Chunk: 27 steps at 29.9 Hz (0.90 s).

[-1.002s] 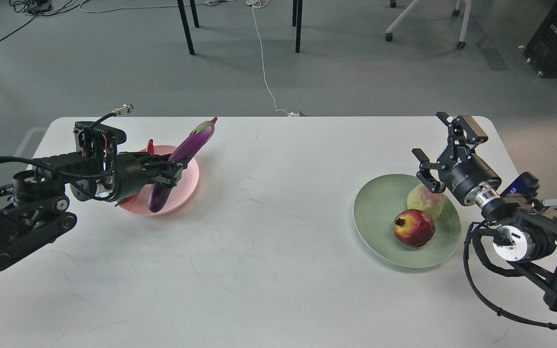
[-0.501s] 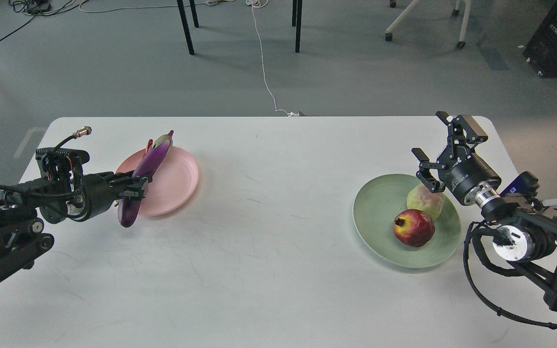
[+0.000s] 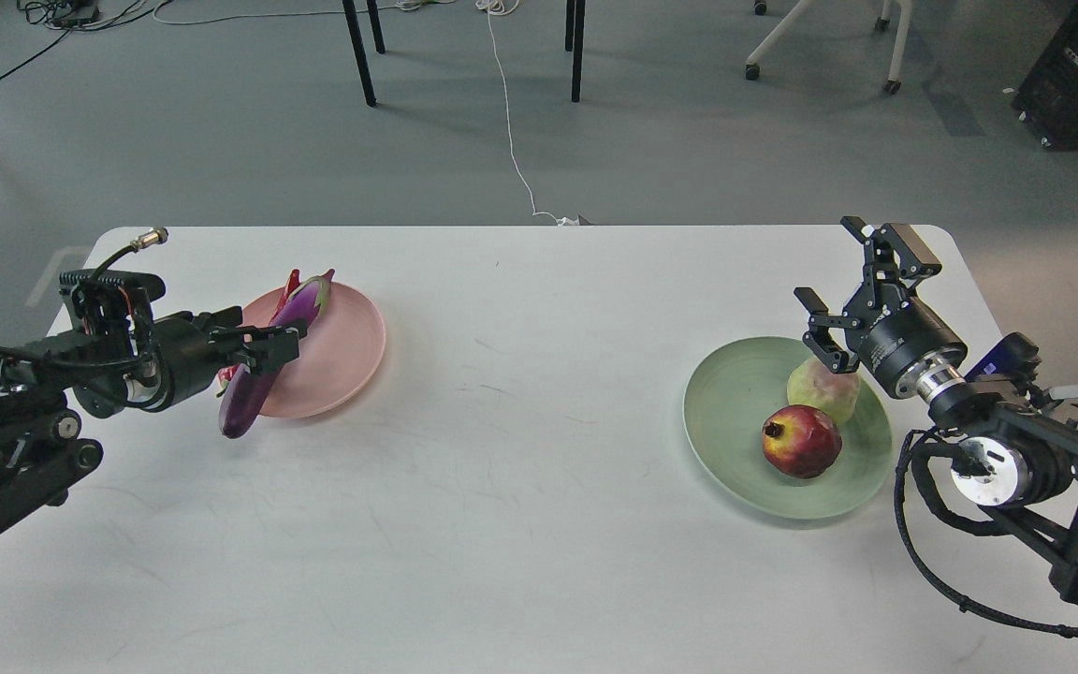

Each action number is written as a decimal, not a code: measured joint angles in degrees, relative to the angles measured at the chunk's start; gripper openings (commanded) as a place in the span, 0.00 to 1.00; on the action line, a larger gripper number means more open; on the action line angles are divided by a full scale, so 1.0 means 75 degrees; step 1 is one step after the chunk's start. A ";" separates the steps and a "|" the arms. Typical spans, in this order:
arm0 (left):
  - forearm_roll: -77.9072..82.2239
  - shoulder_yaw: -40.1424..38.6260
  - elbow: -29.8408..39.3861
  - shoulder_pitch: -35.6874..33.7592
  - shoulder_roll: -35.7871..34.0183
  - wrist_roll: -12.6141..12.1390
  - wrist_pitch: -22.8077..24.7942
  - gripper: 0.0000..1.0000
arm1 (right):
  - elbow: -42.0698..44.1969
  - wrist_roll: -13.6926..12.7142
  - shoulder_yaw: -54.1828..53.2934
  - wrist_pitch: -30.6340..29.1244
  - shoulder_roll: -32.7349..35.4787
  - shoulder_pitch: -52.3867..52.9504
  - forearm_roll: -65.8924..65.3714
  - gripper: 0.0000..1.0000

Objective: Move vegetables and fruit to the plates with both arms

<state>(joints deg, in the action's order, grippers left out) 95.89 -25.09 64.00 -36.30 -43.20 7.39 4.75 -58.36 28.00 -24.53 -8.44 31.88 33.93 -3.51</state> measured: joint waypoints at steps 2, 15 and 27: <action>-0.0169 -0.0368 0.0117 -0.0020 0.0012 0.0024 -0.0001 0.98 | -0.0001 0.0000 -0.0010 0.0000 0.0026 0.0006 0.0000 0.99; -0.6036 -0.2099 0.1087 0.0793 0.1610 0.1389 -0.0170 0.98 | 0.0006 0.0000 -0.0248 0.0072 0.0052 0.0139 0.0000 0.99; -0.6823 -0.4929 0.0636 0.2761 0.3454 0.1373 -0.0004 0.98 | -0.0291 0.0000 -0.0462 -0.0090 0.0025 0.0193 0.0051 0.99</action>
<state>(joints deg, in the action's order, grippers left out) 44.72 -62.05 68.77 -15.60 -17.29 17.68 4.72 -60.54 28.00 -27.99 -9.11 32.08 35.37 -3.13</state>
